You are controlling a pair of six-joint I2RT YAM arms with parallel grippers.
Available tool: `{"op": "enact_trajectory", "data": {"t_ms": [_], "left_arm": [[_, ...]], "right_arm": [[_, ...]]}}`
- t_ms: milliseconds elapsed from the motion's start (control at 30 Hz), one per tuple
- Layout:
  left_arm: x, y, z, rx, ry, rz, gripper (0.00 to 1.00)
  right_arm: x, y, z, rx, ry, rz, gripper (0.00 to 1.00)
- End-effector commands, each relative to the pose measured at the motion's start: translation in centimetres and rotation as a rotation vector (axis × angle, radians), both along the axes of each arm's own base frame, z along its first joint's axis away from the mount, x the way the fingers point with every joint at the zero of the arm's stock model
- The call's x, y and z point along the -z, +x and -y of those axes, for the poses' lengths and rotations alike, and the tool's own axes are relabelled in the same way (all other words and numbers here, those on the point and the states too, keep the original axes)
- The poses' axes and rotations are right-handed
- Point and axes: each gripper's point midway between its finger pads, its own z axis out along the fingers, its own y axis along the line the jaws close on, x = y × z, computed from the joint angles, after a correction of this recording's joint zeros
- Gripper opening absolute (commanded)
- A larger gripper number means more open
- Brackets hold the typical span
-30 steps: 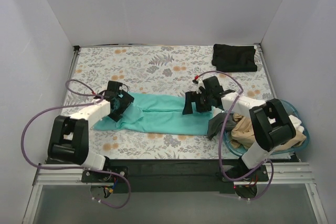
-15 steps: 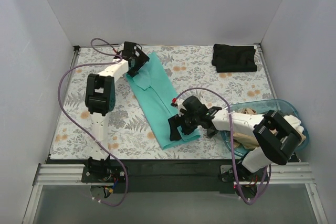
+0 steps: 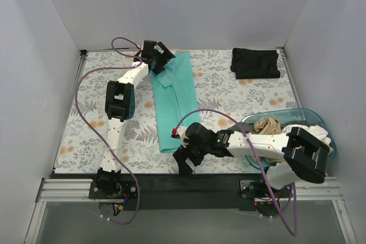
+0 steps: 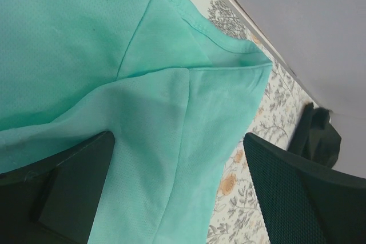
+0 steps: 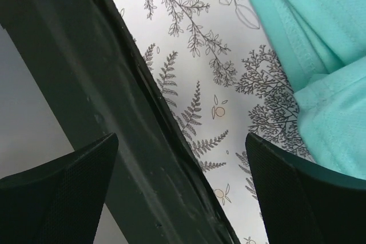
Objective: Fold and stack the t-shirts
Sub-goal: Fold the tshirt
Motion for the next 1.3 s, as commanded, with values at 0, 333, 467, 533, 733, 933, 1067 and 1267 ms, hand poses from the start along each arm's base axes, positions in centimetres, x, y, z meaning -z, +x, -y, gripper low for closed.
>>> {"op": "enact_trajectory", "data": {"t_ms": [0, 333, 467, 533, 733, 933, 1067, 1267], "left_arm": [[4.7, -3.5, 2.7, 0.165, -0.038, -0.114, 0.98], [-14.1, -3.5, 7.2, 0.303, 0.084, 0.305, 0.98], [-19.8, -5.2, 6.7, 0.302, 0.083, 0.385, 0.98], [-22.0, -7.1, 6.3, 0.309, 0.089, 0.404, 0.98], [-18.8, -15.7, 3.4, 0.287, 0.122, 0.241, 0.98], [-13.6, -27.3, -0.5, 0.18, 0.129, 0.104, 0.98], [-6.7, -35.5, -2.7, 0.133, 0.085, -0.088, 0.98], [-2.9, -43.3, -2.9, 0.211, 0.015, -0.224, 0.93]], "right_arm": [[-3.4, 2.0, -1.8, 0.028, 0.077, 0.115, 0.98], [-9.1, 8.9, 0.6, 0.369, 0.122, 0.423, 0.98], [-9.7, 10.2, 2.8, 0.534, 0.131, 0.439, 0.98], [-9.5, 10.7, 3.8, 0.6, 0.129, 0.437, 0.98], [-8.3, 10.7, 6.2, 0.656, 0.127, 0.409, 0.98], [-6.0, 8.9, 6.6, 0.588, 0.114, 0.305, 0.98], [-3.6, 6.9, 5.8, 0.471, 0.065, 0.216, 0.95], [-0.7, 5.0, 5.8, 0.385, -0.004, 0.117, 0.85]]}}
